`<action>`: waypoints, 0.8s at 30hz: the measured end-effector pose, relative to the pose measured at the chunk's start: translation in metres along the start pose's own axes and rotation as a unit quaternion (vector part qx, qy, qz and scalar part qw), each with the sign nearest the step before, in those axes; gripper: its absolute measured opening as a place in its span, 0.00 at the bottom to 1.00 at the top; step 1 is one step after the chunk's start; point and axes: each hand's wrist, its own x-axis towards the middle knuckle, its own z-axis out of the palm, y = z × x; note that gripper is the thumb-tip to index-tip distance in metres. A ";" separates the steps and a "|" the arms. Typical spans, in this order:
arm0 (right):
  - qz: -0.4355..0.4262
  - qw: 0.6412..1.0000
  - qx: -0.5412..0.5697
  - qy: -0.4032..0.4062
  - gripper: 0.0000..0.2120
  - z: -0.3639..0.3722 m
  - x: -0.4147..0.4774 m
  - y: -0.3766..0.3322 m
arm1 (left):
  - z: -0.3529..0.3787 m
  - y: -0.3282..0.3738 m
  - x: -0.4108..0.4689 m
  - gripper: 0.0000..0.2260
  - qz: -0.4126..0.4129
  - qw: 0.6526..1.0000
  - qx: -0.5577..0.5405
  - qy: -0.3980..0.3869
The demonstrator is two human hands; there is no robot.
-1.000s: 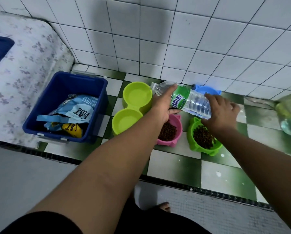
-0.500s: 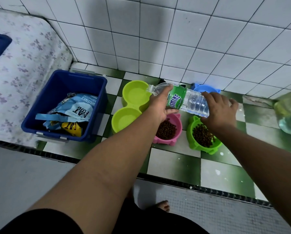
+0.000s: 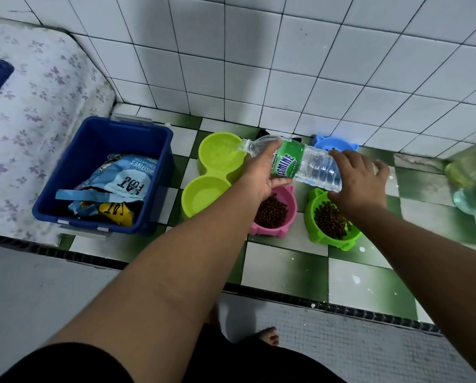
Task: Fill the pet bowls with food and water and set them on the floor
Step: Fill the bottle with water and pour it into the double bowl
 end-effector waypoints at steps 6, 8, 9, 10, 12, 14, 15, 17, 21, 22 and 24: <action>0.002 1.000 0.008 0.011 0.45 -0.001 -0.001 0.001 | 0.001 0.001 -0.001 0.30 0.010 1.000 -0.004 0.012; 0.002 1.000 0.007 0.010 0.45 -0.003 -0.002 0.000 | 0.002 0.002 -0.002 0.31 0.010 1.000 -0.006 0.014; 0.001 1.000 0.005 0.010 0.45 -0.003 -0.002 0.000 | 0.001 0.002 -0.001 0.32 0.010 1.000 -0.009 0.014; -0.001 1.000 0.004 0.010 0.45 -0.004 -0.002 0.000 | 0.001 0.001 -0.001 0.33 0.010 1.000 -0.012 0.014; -0.003 1.000 0.004 0.012 0.45 -0.004 -0.003 0.000 | 0.001 0.001 -0.001 0.33 0.009 1.000 -0.013 0.013; -0.002 1.000 0.001 0.010 0.45 -0.004 -0.003 0.001 | 0.001 0.000 0.000 0.32 0.008 1.000 -0.013 0.012; -0.002 1.000 -0.001 0.011 0.45 -0.004 -0.003 0.001 | 0.000 -0.001 0.001 0.32 0.008 1.000 -0.013 0.011; -0.002 1.000 -0.004 0.012 0.45 -0.003 -0.003 0.001 | 0.000 -0.002 0.002 0.33 0.009 1.000 -0.014 0.013; -0.004 1.000 -0.007 0.009 0.46 -0.002 -0.003 0.001 | 0.000 -0.003 0.004 0.31 0.009 1.000 -0.015 0.013; -0.003 1.000 -0.010 0.007 0.46 -0.002 -0.003 0.002 | 0.000 -0.004 0.004 0.30 0.008 1.000 -0.014 0.015; 0.002 1.000 -0.014 0.000 0.46 -0.002 -0.004 0.001 | 0.000 -0.004 0.003 0.30 0.008 1.000 -0.015 0.018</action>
